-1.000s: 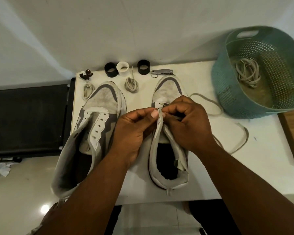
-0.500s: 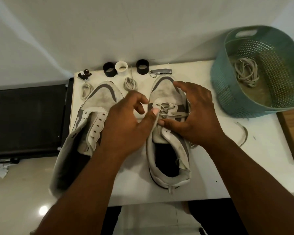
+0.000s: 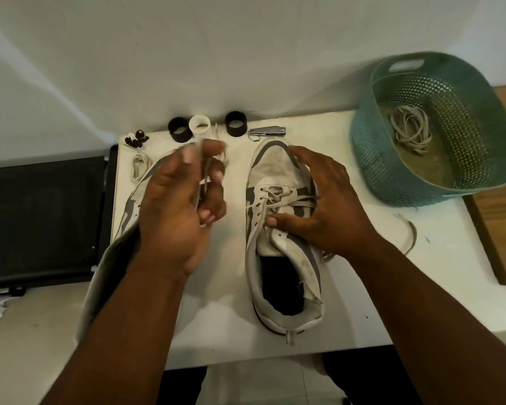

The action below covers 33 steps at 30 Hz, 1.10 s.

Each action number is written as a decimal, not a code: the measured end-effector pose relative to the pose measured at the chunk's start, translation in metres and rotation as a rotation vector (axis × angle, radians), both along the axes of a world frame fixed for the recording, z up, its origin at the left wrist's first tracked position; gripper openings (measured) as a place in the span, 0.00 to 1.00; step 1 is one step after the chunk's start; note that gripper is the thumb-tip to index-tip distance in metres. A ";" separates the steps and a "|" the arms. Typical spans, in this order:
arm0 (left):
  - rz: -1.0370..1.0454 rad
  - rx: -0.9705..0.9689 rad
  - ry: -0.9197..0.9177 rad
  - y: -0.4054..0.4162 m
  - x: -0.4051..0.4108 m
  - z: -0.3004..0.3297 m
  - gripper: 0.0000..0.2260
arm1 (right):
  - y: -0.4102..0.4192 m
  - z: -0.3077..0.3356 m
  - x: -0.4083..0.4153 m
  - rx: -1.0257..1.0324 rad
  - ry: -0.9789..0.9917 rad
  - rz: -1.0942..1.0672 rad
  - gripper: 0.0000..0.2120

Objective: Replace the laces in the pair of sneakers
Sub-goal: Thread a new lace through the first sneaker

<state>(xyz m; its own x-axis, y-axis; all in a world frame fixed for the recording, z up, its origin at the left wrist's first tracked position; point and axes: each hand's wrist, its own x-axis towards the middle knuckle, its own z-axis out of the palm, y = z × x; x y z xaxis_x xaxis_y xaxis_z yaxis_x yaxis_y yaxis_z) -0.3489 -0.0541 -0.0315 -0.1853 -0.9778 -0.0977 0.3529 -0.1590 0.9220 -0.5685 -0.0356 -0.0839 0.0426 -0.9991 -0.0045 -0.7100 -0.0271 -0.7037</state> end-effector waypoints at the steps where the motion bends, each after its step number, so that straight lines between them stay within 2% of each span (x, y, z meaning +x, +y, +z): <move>1: 0.009 -0.135 -0.350 0.000 0.002 -0.003 0.12 | 0.000 0.000 -0.001 -0.003 0.007 -0.004 0.51; 3: -0.086 -0.357 -1.013 0.001 0.004 -0.013 0.12 | -0.001 0.002 -0.002 -0.008 0.027 -0.011 0.51; 4: -0.160 -0.378 -1.233 0.003 0.005 -0.016 0.16 | -0.002 0.002 -0.003 -0.005 0.041 -0.014 0.51; 5: -0.224 -0.357 -1.354 0.005 0.005 -0.019 0.22 | -0.002 0.002 -0.003 -0.001 0.054 -0.014 0.50; 6: -0.266 -0.325 -1.386 0.005 0.006 -0.021 0.26 | -0.001 0.002 -0.003 0.003 0.063 -0.012 0.48; 7: -0.272 -0.293 -1.330 0.004 0.006 -0.020 0.28 | -0.001 0.001 -0.003 0.007 0.074 -0.010 0.47; 8: -0.218 -0.220 -1.173 0.002 0.005 -0.015 0.28 | -0.001 0.001 -0.003 0.010 0.086 -0.008 0.45; 9: -0.108 -0.123 -0.923 0.001 0.006 -0.011 0.27 | -0.001 0.001 -0.003 0.009 0.095 -0.005 0.43; 11: 0.134 0.032 -0.281 -0.002 0.008 -0.003 0.18 | -0.001 0.001 -0.006 0.002 0.072 0.011 0.41; 13: 0.136 0.059 0.141 -0.004 0.011 0.003 0.11 | -0.002 0.002 -0.010 0.011 -0.004 0.056 0.42; 16: -0.003 0.115 0.479 -0.005 0.014 0.009 0.16 | -0.002 0.002 -0.013 0.029 -0.032 0.135 0.43; 18: -0.021 0.164 0.483 -0.004 0.013 0.015 0.19 | -0.003 0.001 -0.011 0.056 -0.002 0.151 0.43; 21: 0.101 0.156 0.265 -0.004 0.012 0.019 0.22 | -0.005 -0.001 -0.012 0.080 0.026 0.156 0.42; 23: 0.203 0.106 0.185 -0.004 0.012 0.021 0.22 | -0.005 -0.001 -0.013 0.078 0.029 0.158 0.42; 25: 0.238 0.046 0.129 -0.002 0.011 0.021 0.22 | -0.004 0.000 -0.012 0.083 0.031 0.154 0.42; 27: 0.227 -0.023 -0.034 -0.001 0.009 0.014 0.21 | -0.002 0.003 -0.010 0.071 0.023 0.152 0.42; 28: 0.226 -0.085 -0.207 -0.001 0.009 0.008 0.20 | 0.000 0.005 -0.009 0.052 0.022 0.154 0.41; 31: 0.186 -0.354 -0.962 0.001 0.011 -0.012 0.13 | 0.003 0.019 -0.003 -0.054 0.040 0.163 0.33; 32: 0.194 -0.414 -1.136 0.002 0.011 -0.014 0.14 | 0.004 0.025 0.000 -0.093 0.042 0.143 0.28; 33: 0.229 -0.453 -1.204 0.003 0.011 -0.016 0.17 | 0.005 0.030 0.004 -0.136 0.037 0.105 0.23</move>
